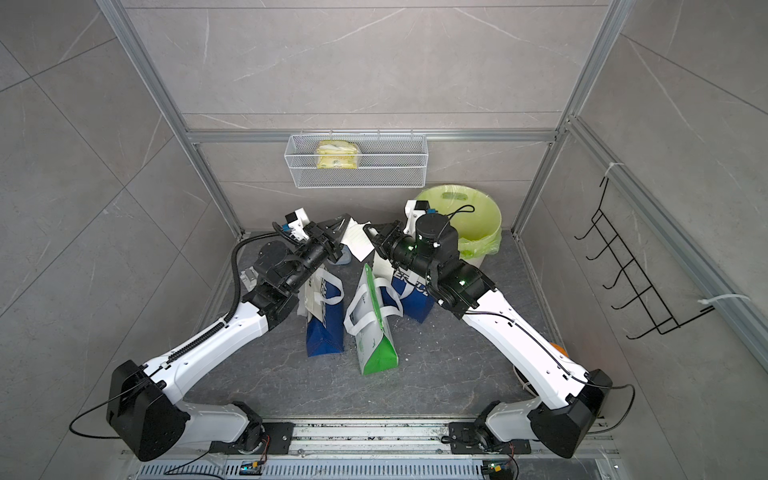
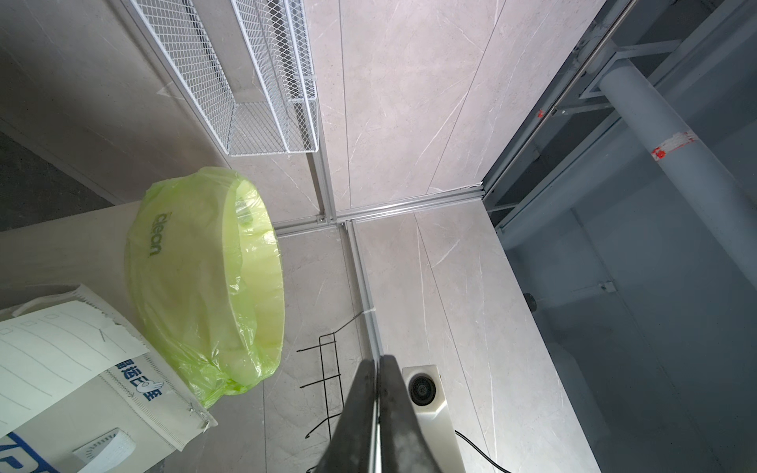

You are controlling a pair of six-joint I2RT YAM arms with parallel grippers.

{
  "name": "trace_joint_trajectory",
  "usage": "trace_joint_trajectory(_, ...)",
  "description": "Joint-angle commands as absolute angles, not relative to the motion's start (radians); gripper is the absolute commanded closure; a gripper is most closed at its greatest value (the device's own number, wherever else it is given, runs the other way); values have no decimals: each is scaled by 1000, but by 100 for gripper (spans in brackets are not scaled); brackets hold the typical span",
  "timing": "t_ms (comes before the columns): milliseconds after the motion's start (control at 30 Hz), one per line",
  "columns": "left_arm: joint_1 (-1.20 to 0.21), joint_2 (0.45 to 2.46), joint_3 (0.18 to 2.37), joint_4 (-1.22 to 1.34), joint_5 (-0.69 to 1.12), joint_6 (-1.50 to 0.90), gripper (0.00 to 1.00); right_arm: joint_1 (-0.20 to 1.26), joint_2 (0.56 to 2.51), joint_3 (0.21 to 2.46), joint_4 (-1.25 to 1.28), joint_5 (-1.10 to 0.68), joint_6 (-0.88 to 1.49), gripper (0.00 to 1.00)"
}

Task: Shred takeout receipts and throw away
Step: Shred the takeout receipt.

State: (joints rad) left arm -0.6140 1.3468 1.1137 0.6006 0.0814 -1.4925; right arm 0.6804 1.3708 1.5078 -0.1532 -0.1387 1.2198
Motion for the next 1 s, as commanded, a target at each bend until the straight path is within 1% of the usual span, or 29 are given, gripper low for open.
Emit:
trace_joint_trajectory(0, -618, 1342, 1126, 667, 95, -1510, 90, 686, 1390, 1537, -127, -145, 1219, 100)
trace_joint_trajectory(433, -623, 1344, 1126, 667, 103, -1507, 88, 689, 1419, 1554, -109, -134, 1206, 100)
trace_joint_trajectory(500, -623, 1345, 1125, 669, 108, -1509, 93, 689, 1423, 1561, -112, -126, 1194, 100)
trace_joint_trajectory(567, -623, 1347, 1127, 674, 115, -1509, 94, 689, 1431, 1567, -113, -123, 1183, 100)
trace_joint_trajectory(733, -624, 1341, 1124, 679, 119, -1509, 90, 689, 1439, 1573, -114, -124, 1168, 100)
trace_joint_trajectory(800, -623, 1338, 1122, 679, 116, -1507, 90, 688, 1439, 1574, -114, -123, 1159, 100)
trace_joint_trajectory(867, -624, 1335, 1123, 679, 117, -1504, 93, 689, 1439, 1578, -114, -122, 1147, 100)
trace_joint_trajectory(933, -624, 1336, 1125, 679, 123, -1505, 100, 689, 1436, 1579, -114, -117, 1131, 100)
trace_joint_trajectory(967, -623, 1337, 1127, 679, 127, -1503, 100, 689, 1435, 1579, -115, -113, 1123, 100)
